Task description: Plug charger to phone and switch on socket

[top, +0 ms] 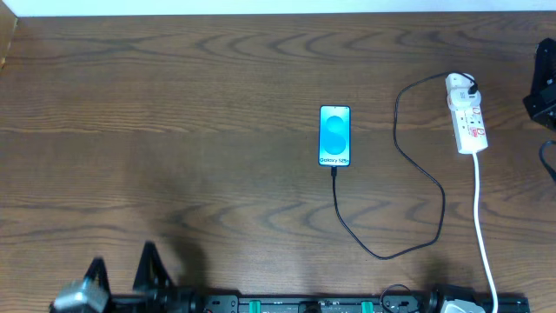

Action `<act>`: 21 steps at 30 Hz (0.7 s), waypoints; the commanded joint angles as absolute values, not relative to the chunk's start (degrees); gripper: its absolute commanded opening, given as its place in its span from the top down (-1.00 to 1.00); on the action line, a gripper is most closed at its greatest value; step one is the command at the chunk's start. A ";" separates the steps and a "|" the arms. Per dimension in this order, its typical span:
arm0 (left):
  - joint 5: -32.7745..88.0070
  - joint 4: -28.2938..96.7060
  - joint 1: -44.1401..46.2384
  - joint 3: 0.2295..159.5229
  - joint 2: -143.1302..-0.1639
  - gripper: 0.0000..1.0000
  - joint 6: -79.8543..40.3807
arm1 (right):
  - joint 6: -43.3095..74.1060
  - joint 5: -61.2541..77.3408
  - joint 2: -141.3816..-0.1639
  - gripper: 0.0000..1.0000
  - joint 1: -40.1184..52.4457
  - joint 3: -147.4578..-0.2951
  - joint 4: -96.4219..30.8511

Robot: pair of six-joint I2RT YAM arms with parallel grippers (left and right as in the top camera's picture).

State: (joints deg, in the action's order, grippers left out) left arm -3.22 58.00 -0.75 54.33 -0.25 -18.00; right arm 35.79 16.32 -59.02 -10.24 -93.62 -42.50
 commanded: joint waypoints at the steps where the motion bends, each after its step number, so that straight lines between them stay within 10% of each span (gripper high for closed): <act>1: -3.70 53.17 -1.10 48.53 -0.16 -0.82 -17.85 | 36.16 16.67 -57.95 0.89 -9.65 -93.69 -42.30; 21: -3.68 18.63 -1.10 16.88 -0.16 -0.83 -17.85 | 36.16 16.67 -55.70 0.87 -9.65 -93.69 -42.28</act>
State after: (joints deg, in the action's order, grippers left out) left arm -3.20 20.47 -0.75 19.40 -0.27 -18.00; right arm 35.79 16.32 -56.07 -10.24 -93.62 -42.35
